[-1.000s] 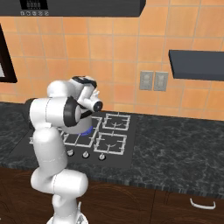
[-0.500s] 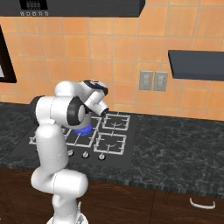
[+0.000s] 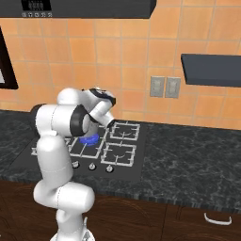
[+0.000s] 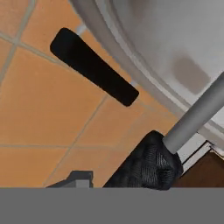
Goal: Put the carrot and bell pepper in the pot. Retrieve the spatula and lightly stir the vegetables in the pot.
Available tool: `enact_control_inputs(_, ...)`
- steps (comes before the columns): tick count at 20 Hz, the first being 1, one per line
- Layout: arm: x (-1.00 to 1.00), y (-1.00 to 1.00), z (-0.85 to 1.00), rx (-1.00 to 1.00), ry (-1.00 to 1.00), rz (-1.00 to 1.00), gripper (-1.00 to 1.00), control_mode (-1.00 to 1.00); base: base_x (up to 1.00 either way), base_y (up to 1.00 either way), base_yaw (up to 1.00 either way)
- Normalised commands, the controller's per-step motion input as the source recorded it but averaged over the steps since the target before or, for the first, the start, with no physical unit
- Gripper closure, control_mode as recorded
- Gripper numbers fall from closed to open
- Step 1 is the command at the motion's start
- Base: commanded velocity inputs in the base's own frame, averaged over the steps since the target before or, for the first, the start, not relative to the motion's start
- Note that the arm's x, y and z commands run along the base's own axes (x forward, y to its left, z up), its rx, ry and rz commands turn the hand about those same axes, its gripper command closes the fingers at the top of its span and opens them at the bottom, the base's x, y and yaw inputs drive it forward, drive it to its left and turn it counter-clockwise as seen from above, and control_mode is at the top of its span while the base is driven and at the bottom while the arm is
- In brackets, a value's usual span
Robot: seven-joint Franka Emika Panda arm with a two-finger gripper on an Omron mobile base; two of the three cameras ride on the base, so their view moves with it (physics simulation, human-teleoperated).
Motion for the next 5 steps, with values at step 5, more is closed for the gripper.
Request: enact_control_inputs(5, 0.09, 0.19, -0.19, 0.0, 0.65, -0.1, 1.0, -1.0, 0.0, 0.0, 0.0)
